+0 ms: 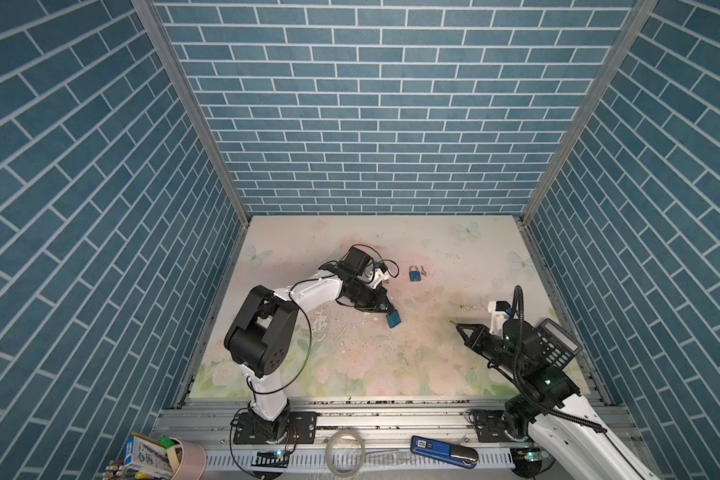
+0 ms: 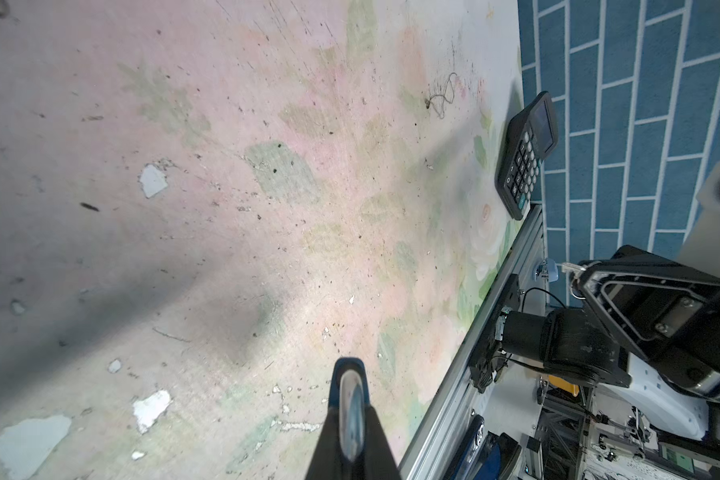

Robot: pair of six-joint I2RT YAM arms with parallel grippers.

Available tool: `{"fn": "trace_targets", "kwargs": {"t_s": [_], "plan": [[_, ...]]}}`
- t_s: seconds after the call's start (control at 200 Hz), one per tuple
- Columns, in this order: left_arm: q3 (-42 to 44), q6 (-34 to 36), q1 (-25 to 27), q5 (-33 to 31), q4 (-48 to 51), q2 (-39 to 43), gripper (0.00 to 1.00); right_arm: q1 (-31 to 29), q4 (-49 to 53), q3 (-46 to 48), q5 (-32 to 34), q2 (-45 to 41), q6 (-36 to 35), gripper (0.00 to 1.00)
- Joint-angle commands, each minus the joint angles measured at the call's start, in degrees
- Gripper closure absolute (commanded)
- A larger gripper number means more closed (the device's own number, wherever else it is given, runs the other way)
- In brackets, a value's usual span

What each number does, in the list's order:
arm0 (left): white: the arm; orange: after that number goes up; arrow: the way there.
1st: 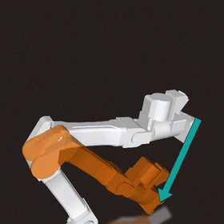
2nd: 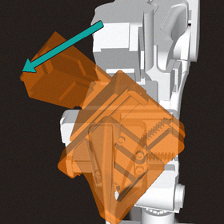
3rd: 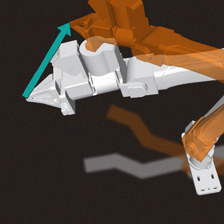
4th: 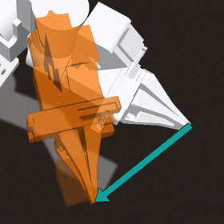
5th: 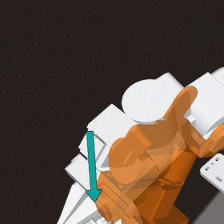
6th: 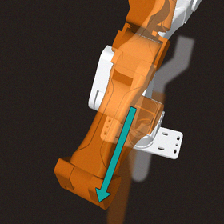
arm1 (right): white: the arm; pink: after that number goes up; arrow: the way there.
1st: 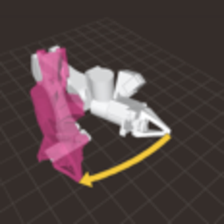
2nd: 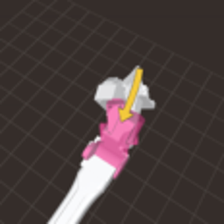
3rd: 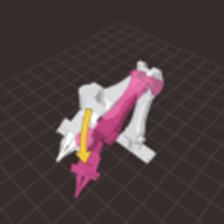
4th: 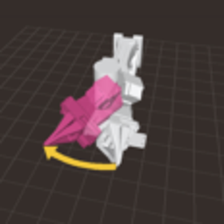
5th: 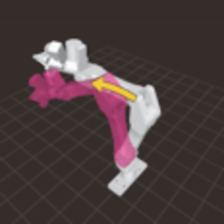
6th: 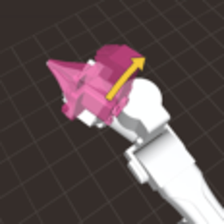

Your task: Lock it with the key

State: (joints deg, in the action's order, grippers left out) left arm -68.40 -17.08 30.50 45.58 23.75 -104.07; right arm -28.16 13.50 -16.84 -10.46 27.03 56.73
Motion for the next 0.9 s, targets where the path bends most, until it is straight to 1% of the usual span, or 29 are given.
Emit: {"fn": "trace_targets", "kwargs": {"t_s": [0.0, 0.285, 0.42, 0.535, 0.66, 0.895], "plan": [[-2.3, 1.9, 0.0, 2.8, -0.1, -1.6, 1.00, 0.2, -4.4, 1.4, 0.9, 0.5, 1.0, 1.00], [-4.4, 3.9, 0.0, 4.9, 0.2, -5.8, 1.00, 0.3, -8.8, 2.8, 1.1, 4.6, 1.9, 1.00], [-5.0, 3.9, 0.4, 6.0, -1.0, -7.4, 1.00, 0.5, -10.0, 2.5, 0.7, 6.4, 1.9, 1.00], [-6.4, 5.2, 1.0, 6.4, 0.1, -8.7, 1.00, 0.7, -10.3, 2.4, 0.9, 7.4, 1.9, 1.00], [-8.4, 7.5, 1.1, 7.1, 1.2, -10.3, 1.00, 1.1, -11.3, 2.5, 1.1, 8.4, 2.0, 1.00], [-14.5, 9.0, 1.1, 7.6, 4.1, -15.4, 1.00, 2.2, -13.5, 2.7, -0.3, 10.9, 2.1, 1.00]]}}
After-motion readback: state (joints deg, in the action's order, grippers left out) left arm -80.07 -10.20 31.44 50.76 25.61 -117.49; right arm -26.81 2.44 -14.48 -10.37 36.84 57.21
